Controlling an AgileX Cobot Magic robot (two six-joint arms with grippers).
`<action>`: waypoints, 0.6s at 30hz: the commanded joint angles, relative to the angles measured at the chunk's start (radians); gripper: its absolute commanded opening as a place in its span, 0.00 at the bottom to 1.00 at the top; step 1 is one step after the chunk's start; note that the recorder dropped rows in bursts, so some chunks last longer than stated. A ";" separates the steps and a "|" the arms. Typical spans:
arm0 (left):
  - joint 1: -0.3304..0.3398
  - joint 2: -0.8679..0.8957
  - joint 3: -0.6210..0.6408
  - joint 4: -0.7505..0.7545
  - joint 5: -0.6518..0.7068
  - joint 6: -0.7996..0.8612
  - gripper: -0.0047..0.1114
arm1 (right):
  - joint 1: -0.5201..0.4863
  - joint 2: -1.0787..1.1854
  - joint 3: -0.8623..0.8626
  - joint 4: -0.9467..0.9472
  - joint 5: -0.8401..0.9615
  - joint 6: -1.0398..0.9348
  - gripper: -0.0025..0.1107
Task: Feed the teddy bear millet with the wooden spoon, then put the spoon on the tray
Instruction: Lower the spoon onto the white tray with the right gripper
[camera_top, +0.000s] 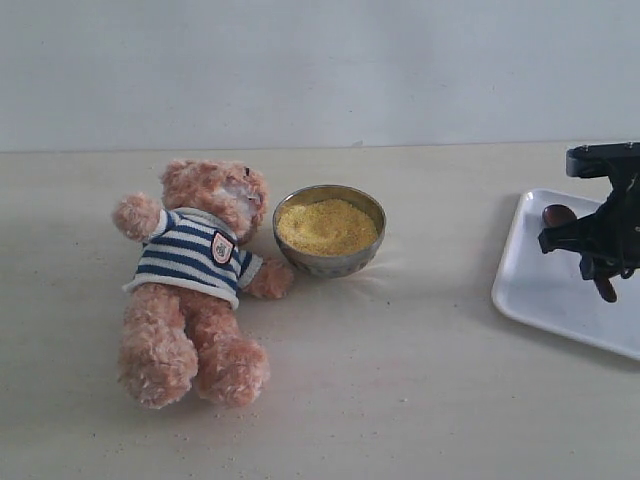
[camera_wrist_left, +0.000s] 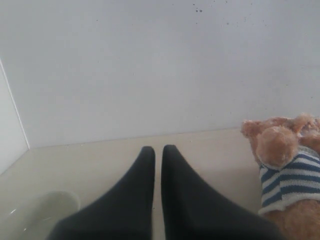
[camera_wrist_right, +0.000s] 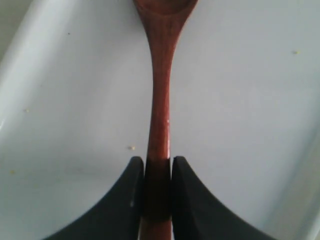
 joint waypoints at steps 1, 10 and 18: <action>-0.002 -0.002 0.003 -0.002 0.004 0.005 0.08 | -0.003 -0.002 0.000 0.002 0.003 0.017 0.03; -0.002 -0.002 0.003 -0.002 0.004 0.005 0.08 | -0.003 -0.002 0.000 0.002 0.023 0.031 0.03; -0.002 -0.002 0.003 -0.002 0.007 0.005 0.08 | -0.003 -0.002 0.000 0.002 0.030 0.031 0.03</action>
